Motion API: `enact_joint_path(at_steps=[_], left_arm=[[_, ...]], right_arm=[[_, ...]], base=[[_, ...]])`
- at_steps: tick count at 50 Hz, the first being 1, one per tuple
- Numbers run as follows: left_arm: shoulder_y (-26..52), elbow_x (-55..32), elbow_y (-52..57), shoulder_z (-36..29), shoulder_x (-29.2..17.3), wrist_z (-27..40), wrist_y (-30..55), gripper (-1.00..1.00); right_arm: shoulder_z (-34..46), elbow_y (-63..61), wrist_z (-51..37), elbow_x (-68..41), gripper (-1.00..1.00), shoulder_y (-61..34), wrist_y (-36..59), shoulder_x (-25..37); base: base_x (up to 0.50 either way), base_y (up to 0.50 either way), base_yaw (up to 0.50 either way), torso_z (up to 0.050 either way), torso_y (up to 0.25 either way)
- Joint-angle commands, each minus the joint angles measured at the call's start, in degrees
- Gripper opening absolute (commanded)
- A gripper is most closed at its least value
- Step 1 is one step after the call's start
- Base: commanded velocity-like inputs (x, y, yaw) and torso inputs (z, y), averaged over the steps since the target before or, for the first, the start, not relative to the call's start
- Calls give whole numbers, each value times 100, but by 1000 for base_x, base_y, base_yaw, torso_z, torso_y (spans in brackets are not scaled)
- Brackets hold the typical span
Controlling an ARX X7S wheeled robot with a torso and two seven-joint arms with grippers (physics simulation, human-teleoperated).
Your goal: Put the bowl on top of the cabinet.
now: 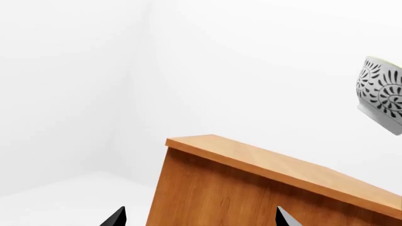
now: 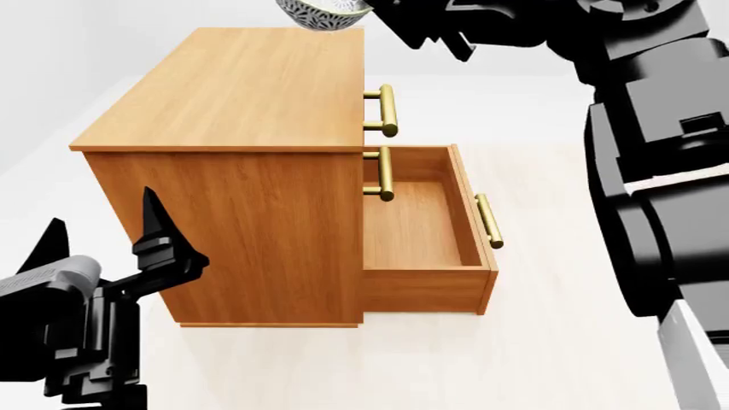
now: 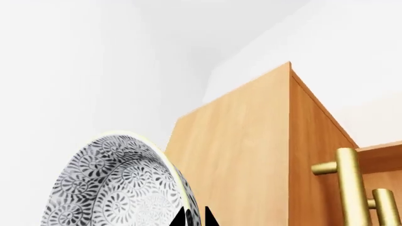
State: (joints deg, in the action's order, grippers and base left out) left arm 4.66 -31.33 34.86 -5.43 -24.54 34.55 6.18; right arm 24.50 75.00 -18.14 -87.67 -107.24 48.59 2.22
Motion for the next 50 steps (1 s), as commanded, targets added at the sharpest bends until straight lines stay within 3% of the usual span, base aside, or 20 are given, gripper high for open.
enact_joint_path(at_steps=[1,13,36,50], left_arm=[[-26,-19,21,11,-23,6,-19,100],[-22,-45,89,-1,-55,46,30,100],[-39,-108,66,29,-71,33,-42,100],[-24,-128,7,25,-68,13,-84,100]], right_arm=[[-45,-13,236,30,-100,-47,108,-190],[1547,-70,597,-1489,-100,-30,-105,-219],[5837,-240,1834,-4834,-100,-111,-1154,-220],[6967,-439,2422,-5834,-100,19,-1686,-221]], base=[[0,0,0,0,0],[0,0,0,0,0],[0,0,0,0,0],[0,0,0,0,1]])
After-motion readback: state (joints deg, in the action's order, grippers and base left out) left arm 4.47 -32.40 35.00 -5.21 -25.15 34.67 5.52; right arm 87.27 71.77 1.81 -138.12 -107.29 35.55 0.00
